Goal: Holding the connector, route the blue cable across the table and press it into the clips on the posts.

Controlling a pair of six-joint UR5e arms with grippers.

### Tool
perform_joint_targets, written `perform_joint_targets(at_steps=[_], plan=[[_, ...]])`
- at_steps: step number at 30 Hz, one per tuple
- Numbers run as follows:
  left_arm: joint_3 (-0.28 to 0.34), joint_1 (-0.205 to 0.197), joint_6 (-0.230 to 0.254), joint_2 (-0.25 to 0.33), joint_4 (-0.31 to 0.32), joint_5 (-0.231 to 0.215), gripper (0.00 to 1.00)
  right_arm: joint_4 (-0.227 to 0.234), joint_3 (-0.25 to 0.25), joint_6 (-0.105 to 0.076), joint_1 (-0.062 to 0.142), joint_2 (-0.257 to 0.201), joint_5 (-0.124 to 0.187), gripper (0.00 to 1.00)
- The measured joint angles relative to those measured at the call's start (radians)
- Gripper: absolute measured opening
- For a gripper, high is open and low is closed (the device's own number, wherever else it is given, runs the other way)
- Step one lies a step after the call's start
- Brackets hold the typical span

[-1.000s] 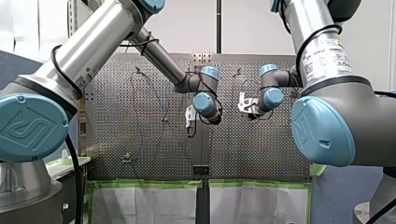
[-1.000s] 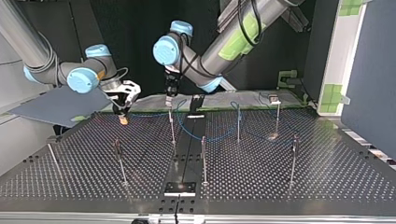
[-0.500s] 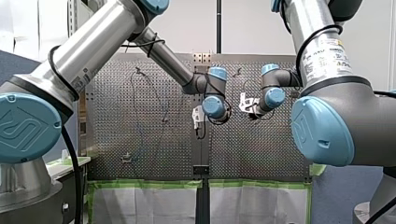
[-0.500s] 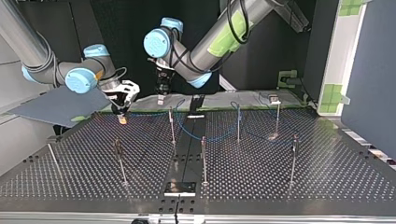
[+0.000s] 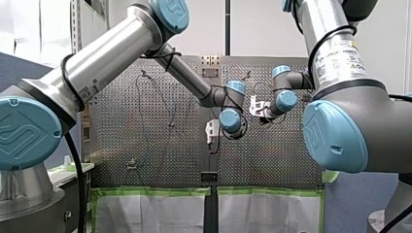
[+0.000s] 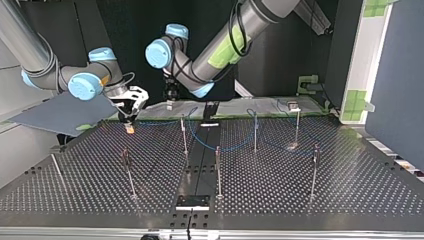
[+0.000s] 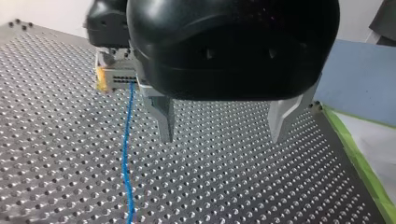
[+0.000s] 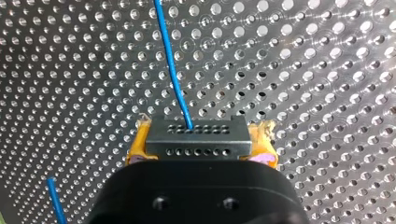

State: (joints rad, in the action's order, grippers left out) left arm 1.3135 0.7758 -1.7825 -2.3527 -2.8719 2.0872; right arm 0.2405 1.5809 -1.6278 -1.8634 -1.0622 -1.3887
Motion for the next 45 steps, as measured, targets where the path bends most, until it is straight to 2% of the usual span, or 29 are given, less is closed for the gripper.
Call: perform_joint_targets(at_steps=[6, 13, 22, 28, 36, 41, 45], plan=[[-0.054, 0.009, -0.002, -0.054, 0.024, 0.029, 1.0, 0.0, 0.0, 0.0, 0.0, 0.0, 0.003, 0.0], [-0.118, 0.021, -0.009, -0.11, 0.045, 0.082, 1.0, 0.0, 0.0, 0.0, 0.0, 0.0, 0.015, 0.0], [-0.188, 0.024, -0.019, -0.119, 0.09, 0.145, 1.0, 0.002, 0.0, -0.001, 0.006, 0.0, 0.02, 0.0], [-0.184, 0.02, -0.033, -0.119, 0.138, 0.191, 1.0, 0.003, 0.0, -0.001, 0.012, 0.0, 0.02, 0.0], [-0.185, -0.002, -0.025, -0.121, 0.17, 0.183, 1.0, 0.002, 0.0, 0.0, 0.013, 0.0, 0.029, 0.0], [-0.211, -0.017, -0.019, -0.124, 0.184, 0.162, 1.0, 0.003, 0.0, 0.0, 0.013, 0.0, 0.034, 0.0], [-0.241, -0.027, -0.018, -0.143, 0.169, 0.146, 1.0, 0.002, 0.0, -0.002, 0.013, 0.0, 0.035, 0.0]])
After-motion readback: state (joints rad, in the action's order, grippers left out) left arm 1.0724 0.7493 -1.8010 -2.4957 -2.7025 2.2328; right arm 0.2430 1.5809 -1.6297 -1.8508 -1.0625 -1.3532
